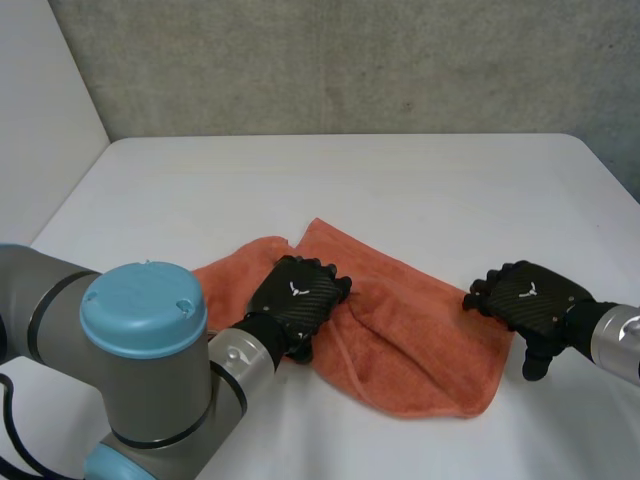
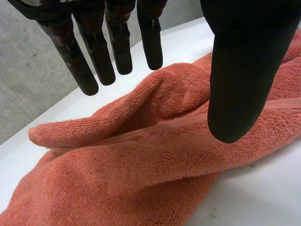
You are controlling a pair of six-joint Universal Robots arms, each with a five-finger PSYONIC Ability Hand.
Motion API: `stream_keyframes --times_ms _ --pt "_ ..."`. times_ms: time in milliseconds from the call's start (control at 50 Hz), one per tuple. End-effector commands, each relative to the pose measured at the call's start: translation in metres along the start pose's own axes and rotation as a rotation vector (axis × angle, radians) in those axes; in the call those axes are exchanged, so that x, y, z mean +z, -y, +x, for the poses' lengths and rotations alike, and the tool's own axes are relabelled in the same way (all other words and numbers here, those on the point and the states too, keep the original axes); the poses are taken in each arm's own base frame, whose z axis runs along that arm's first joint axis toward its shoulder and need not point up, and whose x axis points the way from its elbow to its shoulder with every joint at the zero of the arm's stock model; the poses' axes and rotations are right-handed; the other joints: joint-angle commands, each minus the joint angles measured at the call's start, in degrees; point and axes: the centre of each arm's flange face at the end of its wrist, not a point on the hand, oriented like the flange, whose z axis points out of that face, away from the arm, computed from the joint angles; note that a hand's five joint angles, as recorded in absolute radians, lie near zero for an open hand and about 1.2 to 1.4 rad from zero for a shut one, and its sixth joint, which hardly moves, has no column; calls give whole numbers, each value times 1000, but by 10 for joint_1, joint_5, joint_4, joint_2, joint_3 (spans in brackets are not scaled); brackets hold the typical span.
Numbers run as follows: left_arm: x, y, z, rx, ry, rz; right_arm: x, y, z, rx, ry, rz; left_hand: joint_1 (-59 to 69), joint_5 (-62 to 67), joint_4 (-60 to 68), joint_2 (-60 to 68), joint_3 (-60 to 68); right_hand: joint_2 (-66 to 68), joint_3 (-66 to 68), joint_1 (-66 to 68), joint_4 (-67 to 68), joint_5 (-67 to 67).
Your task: Fold the laundry
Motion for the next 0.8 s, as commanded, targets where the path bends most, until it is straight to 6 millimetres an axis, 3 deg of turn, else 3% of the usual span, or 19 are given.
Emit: stream_keyframes --times_ms 20,180,320,480,640,800 --pt "4 2 -2 -5 14 28 13 -19 -1 27 12 46 39 38 38 39 39 111 110 139 110 112" --pt "4 1 -3 -9 19 22 27 -35 -2 24 2 47 36 35 34 35 35 179 179 208 179 181" --pt "3 1 -3 -11 19 22 31 -36 -5 23 18 60 36 35 34 35 35 270 270 299 270 272" --pt "2 1 -2 -10 17 22 36 -36 -2 16 8 77 34 33 33 34 34 563 563 591 563 565" --pt "3 -1 -2 -10 14 17 40 -22 7 83 -11 111 33 31 31 32 32 618 618 646 618 620" --pt "6 -4 0 1 5 14 47 -4 37 283 -115 125 36 35 34 35 35 618 618 646 618 620"
